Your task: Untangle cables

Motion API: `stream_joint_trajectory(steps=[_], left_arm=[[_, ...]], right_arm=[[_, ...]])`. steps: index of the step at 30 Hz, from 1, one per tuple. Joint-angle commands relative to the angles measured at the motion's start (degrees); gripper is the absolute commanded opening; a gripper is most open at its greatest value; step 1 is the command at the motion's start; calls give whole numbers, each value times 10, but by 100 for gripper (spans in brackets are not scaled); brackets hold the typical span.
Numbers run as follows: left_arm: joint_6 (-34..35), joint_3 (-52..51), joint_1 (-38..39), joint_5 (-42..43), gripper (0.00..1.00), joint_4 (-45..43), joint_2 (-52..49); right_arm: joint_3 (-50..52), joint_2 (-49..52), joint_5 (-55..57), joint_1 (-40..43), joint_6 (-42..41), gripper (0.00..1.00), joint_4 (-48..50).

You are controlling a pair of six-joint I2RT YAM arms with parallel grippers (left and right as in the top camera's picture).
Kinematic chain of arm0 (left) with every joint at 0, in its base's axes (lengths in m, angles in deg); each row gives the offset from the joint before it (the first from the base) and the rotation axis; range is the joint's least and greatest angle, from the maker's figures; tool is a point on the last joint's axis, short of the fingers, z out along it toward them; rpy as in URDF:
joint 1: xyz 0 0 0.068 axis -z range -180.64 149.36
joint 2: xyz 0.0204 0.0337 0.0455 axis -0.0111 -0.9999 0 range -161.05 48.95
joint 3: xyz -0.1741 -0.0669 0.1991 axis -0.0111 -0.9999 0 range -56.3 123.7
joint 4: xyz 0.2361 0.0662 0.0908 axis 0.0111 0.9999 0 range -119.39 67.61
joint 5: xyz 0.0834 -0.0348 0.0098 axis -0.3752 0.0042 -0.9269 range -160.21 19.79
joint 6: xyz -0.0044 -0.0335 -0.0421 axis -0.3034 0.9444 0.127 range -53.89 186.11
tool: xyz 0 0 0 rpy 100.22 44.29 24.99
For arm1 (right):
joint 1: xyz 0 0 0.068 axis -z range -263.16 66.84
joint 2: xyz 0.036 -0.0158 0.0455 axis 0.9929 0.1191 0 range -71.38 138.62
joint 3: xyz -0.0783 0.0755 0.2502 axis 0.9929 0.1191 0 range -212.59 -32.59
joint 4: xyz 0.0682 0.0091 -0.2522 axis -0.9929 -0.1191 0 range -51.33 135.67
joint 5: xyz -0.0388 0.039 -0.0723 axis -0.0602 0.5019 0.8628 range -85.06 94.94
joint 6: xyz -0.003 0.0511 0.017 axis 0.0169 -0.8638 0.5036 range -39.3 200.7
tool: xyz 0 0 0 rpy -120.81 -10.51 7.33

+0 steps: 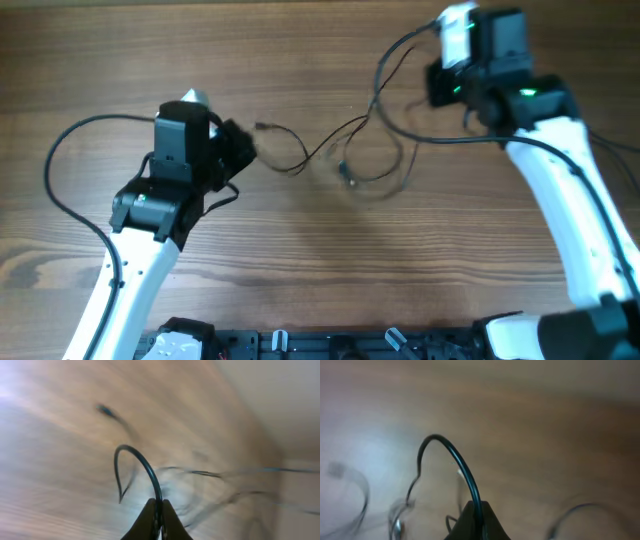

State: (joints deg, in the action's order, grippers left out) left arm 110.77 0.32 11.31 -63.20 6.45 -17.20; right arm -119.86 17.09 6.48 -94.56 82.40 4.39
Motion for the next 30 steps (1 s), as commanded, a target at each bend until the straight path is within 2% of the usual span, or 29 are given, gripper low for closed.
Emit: stream_joint_trajectory(steps=[1,5,11,15,17,22,25,30], left_arm=[[-25,1,-25,-110,4,39,1],[-25,1,-56,-147,4,54,2],[-24,1,-101,-148,4,54,1],[-24,1,-115,-149,4,53,2],[-24,1,-125,-175,4,51,2],[-23,1,-165,-249,4,51,2],[-17,1,-207,-249,4,51,2],[-5,1,-265,-244,4,51,2]], right_arm=[[-48,-72,79,41,-23,4,41],[-48,-116,81,110,-44,4,100],[-48,-120,78,185,-85,4,107],[-48,-118,79,195,-92,4,105],[-48,-118,83,195,-98,4,106],[-48,-118,210,196,-158,4,108],[-48,-118,257,203,-169,4,110],[-48,-117,261,235,-186,4,110]])
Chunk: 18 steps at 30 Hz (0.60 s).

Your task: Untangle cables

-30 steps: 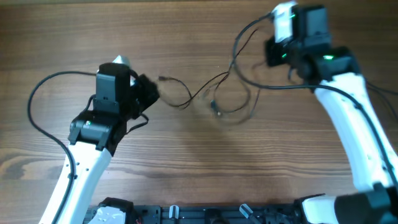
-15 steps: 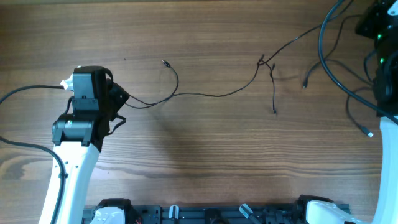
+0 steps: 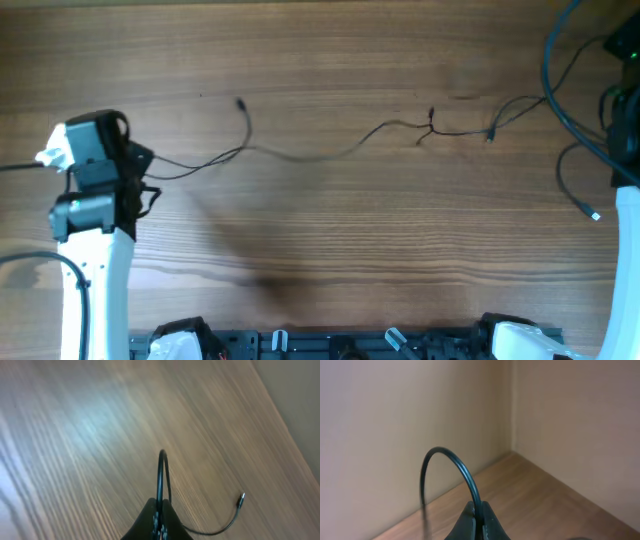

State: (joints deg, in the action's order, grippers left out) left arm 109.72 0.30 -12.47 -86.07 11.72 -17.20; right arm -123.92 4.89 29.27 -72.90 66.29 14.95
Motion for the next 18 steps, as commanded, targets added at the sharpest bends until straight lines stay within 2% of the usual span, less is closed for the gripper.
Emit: stream_joint_trajectory(steps=[1,6,8,14,18], left_arm=[[5,1,-36,-7,4,-2,2],[5,1,-42,64,4,-12,2],[5,1,-42,67,4,-17,2],[5,1,-42,137,4,-17,2],[-15,1,-35,257,4,-17,1]], right_arm=[[-7,5,32,24,-28,4,4],[-7,8,-40,33,-36,4,-2],[-7,12,-63,33,-36,4,-3],[-7,23,-193,33,-20,4,-2],[-7,37,-193,33,-8,4,-2]])
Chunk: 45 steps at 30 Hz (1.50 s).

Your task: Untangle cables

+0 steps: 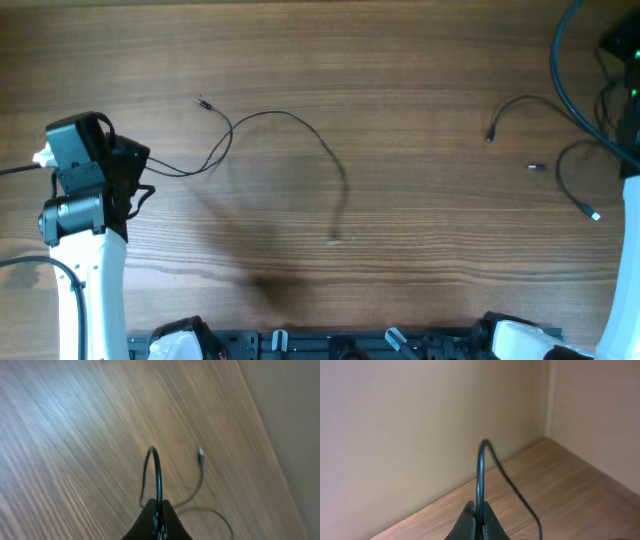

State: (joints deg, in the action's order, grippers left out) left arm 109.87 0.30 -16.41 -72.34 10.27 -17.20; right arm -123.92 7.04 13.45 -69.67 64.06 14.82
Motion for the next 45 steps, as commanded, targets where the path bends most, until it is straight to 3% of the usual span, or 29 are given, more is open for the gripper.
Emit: stream_joint_trajectory(steps=[1,5,16,22,27,29,31,32,34,38,45], left_arm=[[-27,1,9,144,4,-4,1],[-86,1,72,241,4,-17,1],[-106,0,294,246,4,-81,-17],[-106,0,349,246,4,-95,-53],[-106,0,369,246,4,-97,-59],[-106,0,378,247,4,-103,-59],[-106,0,388,247,4,-113,-59],[-106,0,393,247,4,-121,-59],[-110,0,397,246,4,-137,-59],[-110,0,396,247,4,-146,-59],[-120,0,397,273,4,-161,-59]], right_arm=[[-7,19,-32,1,17,4,-1],[-7,45,10,2,18,4,-3],[-7,87,105,95,28,4,-35],[-6,102,48,167,10,4,-47],[-6,107,30,181,10,5,-40],[-6,107,29,181,10,17,-39],[-6,107,-1,181,10,51,-38],[-6,107,-33,181,11,57,-38],[-6,107,-124,181,17,64,-37],[-6,107,-310,179,48,67,-53],[-6,107,-451,136,138,74,-181]])
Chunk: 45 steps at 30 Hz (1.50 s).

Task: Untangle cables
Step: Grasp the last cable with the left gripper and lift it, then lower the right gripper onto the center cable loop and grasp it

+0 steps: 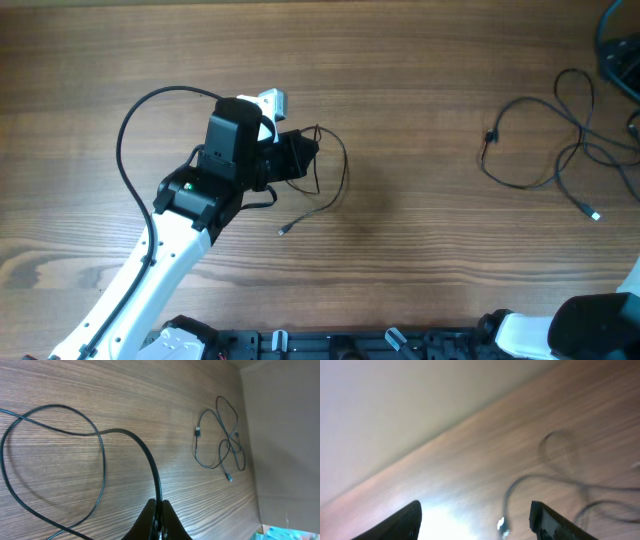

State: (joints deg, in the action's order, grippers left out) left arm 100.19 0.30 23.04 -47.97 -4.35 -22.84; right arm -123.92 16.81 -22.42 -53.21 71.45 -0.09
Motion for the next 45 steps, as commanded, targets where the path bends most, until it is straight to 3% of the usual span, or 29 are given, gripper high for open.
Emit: stream_joint_trajectory(steps=[1,3,4,6,8,19,25,34,41,45], left_arm=[[-43,0,2,57,4,-31,-2],[-69,0,2,96,4,-57,-2],[-81,0,2,101,21,-65,-2],[-86,0,-2,84,67,-68,-2],[-86,0,-10,63,74,-58,-2],[-82,0,-166,-98,75,143,-2],[-79,0,-247,-114,77,187,-2],[-79,0,-266,-114,78,192,-2],[-79,0,-266,-114,78,194,-2],[-80,0,-266,-115,78,194,-2]], right_arm=[[-6,9,-92,-43,83,76,-52],[-5,9,-92,-71,111,77,-81],[-5,9,-92,-89,125,79,-97],[-5,9,-92,-115,137,83,-117],[-5,9,-92,-143,140,85,-132],[82,10,-85,-325,138,86,-164],[153,10,-85,-408,133,85,-138],[261,23,104,-575,-32,84,7],[273,77,252,-692,-170,80,99],[273,115,277,-725,-230,80,127]])
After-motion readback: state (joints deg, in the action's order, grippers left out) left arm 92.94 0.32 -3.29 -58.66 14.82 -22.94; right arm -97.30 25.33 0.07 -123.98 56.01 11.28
